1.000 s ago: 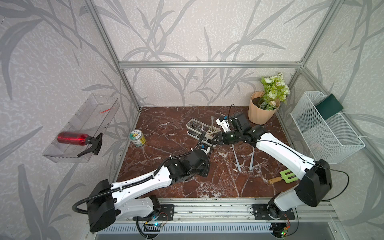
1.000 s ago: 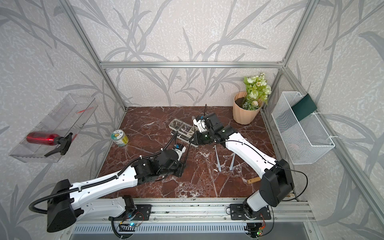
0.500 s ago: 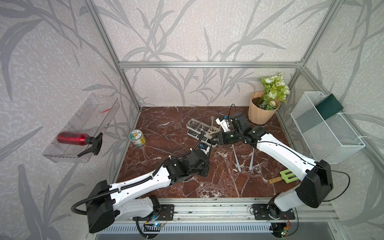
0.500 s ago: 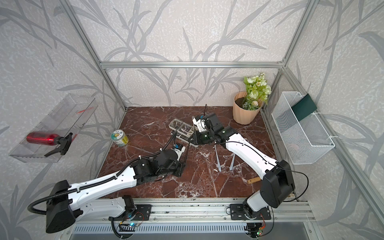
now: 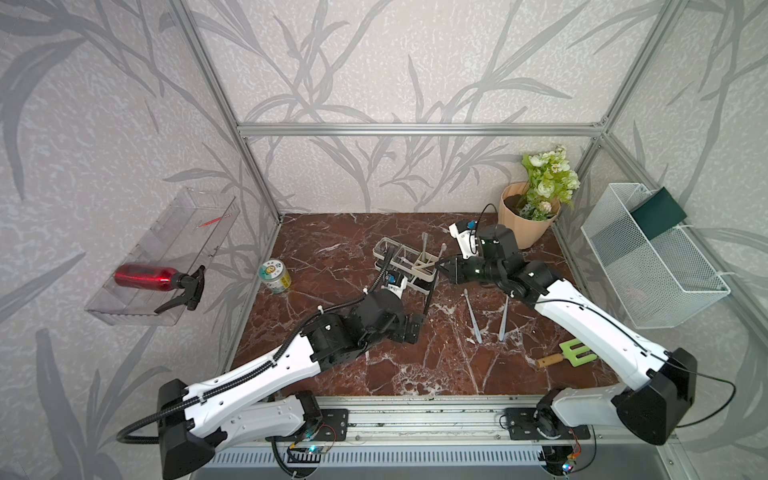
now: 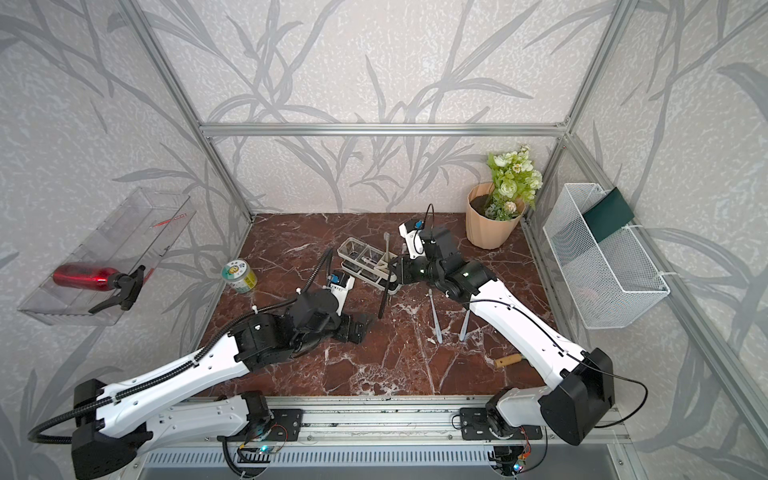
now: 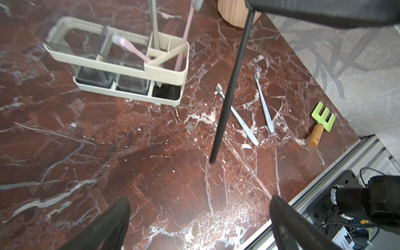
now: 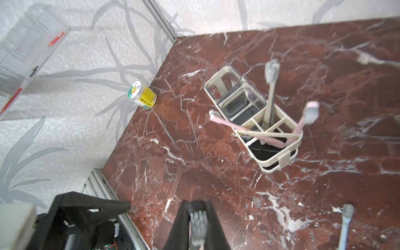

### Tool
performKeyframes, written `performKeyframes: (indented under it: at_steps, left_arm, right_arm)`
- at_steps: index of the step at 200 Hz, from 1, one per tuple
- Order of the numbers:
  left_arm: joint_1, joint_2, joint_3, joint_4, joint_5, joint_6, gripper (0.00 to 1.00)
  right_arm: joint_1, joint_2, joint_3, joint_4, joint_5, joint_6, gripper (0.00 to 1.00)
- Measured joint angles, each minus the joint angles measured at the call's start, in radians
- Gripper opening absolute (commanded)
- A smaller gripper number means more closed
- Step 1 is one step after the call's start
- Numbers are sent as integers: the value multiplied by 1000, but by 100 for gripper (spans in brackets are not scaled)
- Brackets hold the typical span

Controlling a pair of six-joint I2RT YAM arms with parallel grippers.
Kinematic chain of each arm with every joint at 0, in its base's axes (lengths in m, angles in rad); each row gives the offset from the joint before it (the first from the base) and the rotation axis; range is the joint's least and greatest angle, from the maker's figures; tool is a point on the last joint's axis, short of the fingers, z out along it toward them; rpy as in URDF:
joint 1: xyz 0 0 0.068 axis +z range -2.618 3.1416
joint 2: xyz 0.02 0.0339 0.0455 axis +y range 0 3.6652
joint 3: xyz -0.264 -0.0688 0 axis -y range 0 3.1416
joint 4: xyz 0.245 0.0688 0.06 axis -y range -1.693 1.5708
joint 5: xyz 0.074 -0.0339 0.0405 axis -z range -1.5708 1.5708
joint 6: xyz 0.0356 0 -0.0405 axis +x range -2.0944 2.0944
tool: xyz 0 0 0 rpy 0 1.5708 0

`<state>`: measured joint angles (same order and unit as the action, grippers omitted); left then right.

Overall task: Place the toothbrush into the toothbrush holder
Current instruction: Pick up the toothbrush from the center of the board, then place the toothbrush in the toothbrush holder.

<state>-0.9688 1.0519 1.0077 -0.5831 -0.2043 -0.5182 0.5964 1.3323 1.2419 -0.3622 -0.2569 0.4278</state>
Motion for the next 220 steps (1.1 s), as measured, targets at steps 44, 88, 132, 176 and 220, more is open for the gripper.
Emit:
performKeyframes:
  at_steps: [44, 88, 132, 176, 220]
  left_arm:
    - [162, 13, 124, -146, -130, -1, 99]
    - [352, 20, 95, -220, -196, -42, 99]
    - [396, -25, 34, -220, -215, -62, 99]
    - [397, -50, 30, -217, -218, -64, 99]
    - [400, -54, 25, -216, -217, -69, 99]
  right_arm:
    - [8, -20, -19, 136, 131, -68, 0]
    - [77, -49, -75, 298, 280, -197, 0]
    - [100, -42, -128, 460, 346, -294, 0]
    - [99, 51, -124, 500, 377, -322, 0]
    - [99, 121, -121, 510, 402, -329, 0]
